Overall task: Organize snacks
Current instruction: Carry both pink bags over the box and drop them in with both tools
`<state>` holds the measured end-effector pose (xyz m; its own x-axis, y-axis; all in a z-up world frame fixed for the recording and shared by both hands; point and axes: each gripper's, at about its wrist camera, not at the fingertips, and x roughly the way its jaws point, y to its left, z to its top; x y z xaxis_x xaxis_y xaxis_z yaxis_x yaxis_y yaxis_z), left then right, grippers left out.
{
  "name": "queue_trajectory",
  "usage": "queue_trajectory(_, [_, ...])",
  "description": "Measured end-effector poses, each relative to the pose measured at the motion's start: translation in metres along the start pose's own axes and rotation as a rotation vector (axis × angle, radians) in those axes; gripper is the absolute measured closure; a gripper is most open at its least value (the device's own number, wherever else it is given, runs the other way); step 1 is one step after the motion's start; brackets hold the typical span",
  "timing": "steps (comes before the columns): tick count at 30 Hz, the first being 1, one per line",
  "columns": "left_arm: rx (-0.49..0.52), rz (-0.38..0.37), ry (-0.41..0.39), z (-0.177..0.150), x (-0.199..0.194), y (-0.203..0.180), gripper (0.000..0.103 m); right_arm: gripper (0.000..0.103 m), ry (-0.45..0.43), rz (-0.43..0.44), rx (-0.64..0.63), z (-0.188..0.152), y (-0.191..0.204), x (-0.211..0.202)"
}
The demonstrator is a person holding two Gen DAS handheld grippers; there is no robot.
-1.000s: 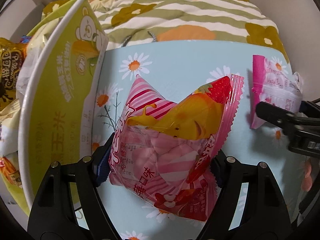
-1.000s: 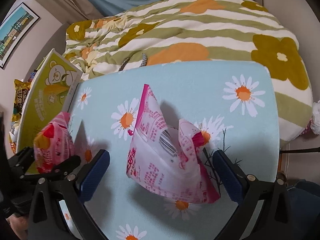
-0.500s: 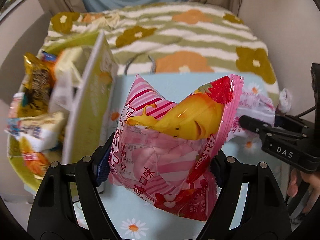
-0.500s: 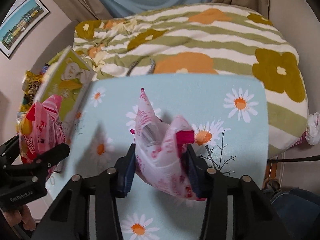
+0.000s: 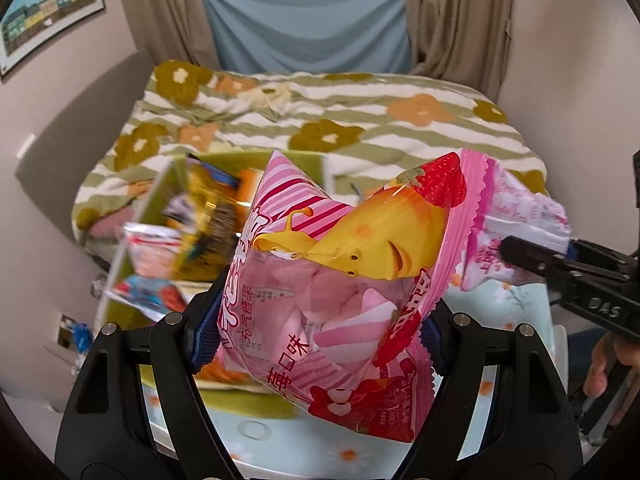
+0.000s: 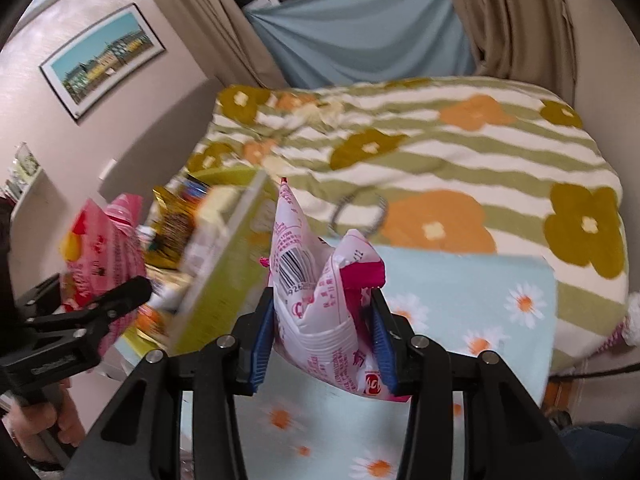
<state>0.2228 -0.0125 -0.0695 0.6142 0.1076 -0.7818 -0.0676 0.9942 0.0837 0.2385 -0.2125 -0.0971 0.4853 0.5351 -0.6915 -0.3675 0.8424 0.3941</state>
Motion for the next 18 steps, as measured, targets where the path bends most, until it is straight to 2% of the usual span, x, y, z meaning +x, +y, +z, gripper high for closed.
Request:
queue_trajectory(5, [-0.006, 0.024, 0.018, 0.016, 0.012, 0.048, 0.025, 0.062, -0.03, 0.021, 0.004, 0.02, 0.039, 0.01])
queue_trajectory(18, [-0.018, -0.011, 0.043, 0.054, 0.06, 0.152, 0.024, 0.062, -0.033, -0.007, 0.024, 0.053, 0.101, 0.053])
